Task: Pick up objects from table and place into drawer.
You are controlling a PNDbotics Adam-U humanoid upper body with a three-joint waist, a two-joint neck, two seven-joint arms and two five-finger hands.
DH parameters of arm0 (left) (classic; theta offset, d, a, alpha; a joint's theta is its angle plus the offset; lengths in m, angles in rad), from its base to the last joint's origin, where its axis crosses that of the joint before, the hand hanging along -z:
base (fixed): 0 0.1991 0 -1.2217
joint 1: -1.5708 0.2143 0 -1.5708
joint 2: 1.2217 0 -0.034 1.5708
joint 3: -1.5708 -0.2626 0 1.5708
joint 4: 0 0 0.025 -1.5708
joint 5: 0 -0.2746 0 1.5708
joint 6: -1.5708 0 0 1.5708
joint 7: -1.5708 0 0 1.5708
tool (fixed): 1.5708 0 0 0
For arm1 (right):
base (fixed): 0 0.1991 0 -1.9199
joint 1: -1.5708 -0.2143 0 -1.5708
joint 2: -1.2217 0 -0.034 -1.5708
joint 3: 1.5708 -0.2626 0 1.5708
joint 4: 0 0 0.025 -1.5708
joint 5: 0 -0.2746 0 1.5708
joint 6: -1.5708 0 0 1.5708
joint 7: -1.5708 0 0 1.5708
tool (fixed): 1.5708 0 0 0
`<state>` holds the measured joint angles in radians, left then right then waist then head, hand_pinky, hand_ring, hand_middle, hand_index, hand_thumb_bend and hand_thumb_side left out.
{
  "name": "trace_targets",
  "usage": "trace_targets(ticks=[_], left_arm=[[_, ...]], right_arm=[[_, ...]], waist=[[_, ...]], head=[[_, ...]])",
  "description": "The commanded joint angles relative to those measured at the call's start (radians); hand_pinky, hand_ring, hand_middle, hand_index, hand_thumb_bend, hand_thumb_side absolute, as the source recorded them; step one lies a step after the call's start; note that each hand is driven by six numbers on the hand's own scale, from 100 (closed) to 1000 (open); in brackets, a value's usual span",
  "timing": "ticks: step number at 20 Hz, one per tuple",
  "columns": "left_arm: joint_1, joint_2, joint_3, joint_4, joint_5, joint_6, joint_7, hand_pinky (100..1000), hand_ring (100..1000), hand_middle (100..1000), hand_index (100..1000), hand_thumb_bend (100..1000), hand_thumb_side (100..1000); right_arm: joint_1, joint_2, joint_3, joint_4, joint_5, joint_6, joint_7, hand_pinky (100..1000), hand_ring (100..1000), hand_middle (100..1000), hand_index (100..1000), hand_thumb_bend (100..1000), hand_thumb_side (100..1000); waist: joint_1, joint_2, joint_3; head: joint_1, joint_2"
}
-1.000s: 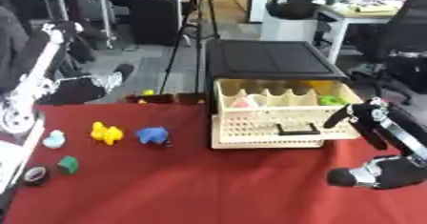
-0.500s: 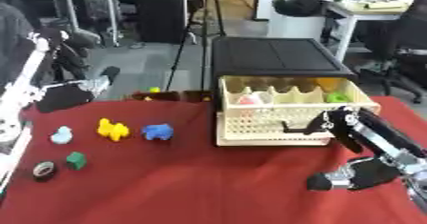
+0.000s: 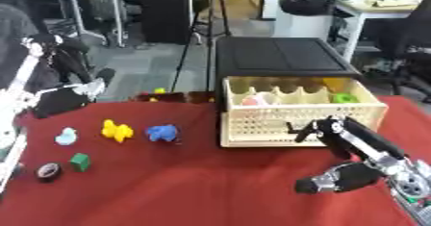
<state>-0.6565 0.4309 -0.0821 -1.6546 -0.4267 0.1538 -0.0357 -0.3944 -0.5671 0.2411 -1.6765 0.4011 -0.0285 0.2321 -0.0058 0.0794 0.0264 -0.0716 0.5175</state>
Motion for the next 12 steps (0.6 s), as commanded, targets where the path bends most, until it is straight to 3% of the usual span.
trace_targets(ticks=[1, 12], left_arm=[[-0.009, 0.013, 0.015, -0.021, 0.007, 0.001, 0.004, 520, 497, 516, 673, 471, 317], [0.001, 0.012, 0.022, -0.025, 0.01, 0.007, 0.008, 520, 496, 515, 674, 457, 313]], right_arm=[[-0.021, -0.013, -0.005, 0.029, 0.022, -0.001, 0.005, 100, 100, 100, 669, 1000, 708], [-0.027, -0.011, -0.011, 0.087, 0.089, 0.012, 0.007, 100, 100, 100, 717, 1000, 715]], waist=[[0.003, -0.013, 0.001], [0.005, -0.012, 0.002]], head=[[-0.005, 0.008], [-0.009, 0.01]])
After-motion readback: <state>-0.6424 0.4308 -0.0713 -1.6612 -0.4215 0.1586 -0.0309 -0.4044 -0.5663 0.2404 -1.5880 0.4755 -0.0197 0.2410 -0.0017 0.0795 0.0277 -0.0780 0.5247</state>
